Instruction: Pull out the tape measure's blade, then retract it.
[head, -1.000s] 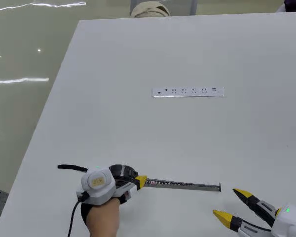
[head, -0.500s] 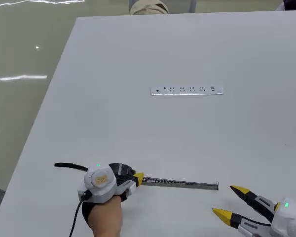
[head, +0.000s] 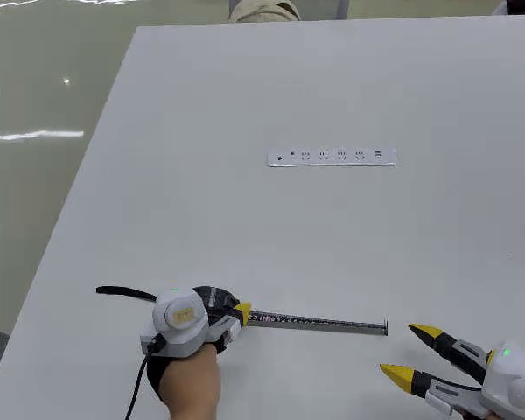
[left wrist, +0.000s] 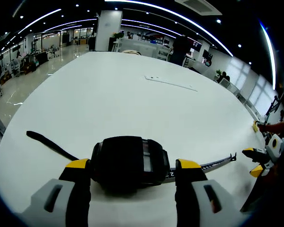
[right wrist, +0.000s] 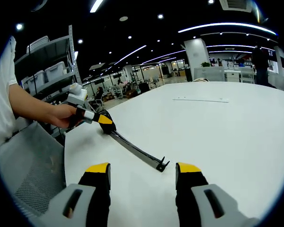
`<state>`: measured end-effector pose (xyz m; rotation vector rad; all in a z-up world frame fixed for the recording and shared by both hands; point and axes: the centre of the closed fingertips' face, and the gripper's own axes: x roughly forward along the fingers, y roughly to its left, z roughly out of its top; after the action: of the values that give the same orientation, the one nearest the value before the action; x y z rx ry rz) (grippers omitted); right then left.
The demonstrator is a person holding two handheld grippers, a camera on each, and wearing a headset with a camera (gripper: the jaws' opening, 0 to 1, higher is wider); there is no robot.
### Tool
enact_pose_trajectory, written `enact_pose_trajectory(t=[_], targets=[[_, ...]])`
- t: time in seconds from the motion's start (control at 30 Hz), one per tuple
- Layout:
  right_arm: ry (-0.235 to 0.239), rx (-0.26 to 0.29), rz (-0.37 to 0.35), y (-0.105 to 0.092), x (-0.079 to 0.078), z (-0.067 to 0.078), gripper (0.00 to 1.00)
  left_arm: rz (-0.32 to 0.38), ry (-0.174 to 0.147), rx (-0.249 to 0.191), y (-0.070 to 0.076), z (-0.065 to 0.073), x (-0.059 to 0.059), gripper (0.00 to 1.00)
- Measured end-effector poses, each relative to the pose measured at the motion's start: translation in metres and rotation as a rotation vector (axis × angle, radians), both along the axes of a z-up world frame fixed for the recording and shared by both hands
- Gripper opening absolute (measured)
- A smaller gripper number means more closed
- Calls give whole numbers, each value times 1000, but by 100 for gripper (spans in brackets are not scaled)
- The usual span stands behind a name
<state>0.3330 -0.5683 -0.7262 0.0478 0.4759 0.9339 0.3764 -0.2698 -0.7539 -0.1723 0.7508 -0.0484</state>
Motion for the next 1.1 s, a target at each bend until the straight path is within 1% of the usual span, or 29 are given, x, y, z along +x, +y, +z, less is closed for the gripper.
enact_pose_trajectory(t=[0.07,0.23,0.33,0.4,0.47,0.6,0.9,1.0,1.1], targets=[[2,-1,-2,-2,0,-1,55,0,1,11,1,0,0,70],[5,-12,2,-1,-1,-3,54,10,2,18,1,-1,0,70],[5,-9,2,-1,-1,-3,54,13,4,24,2,-1,0,68],[6,-13,4,-2,-1,-4,54,7,10,31,4,-3,0,66],[7,-19,5,-2,-1,-6,54,15,16,19,4,-3,-1,66],[9,-17,3,-3,-1,-8,54,17,15,22,4,-4,-1,66],[8,-15,2,-2,0,-8,53,17,13,26,4,-5,-1,66],[14,-14,-1,-2,1,-10,53,24,16,11,4,-6,-1,66],[20,-10,3,-2,4,-12,53,21,14,16,4,-6,-1,66]])
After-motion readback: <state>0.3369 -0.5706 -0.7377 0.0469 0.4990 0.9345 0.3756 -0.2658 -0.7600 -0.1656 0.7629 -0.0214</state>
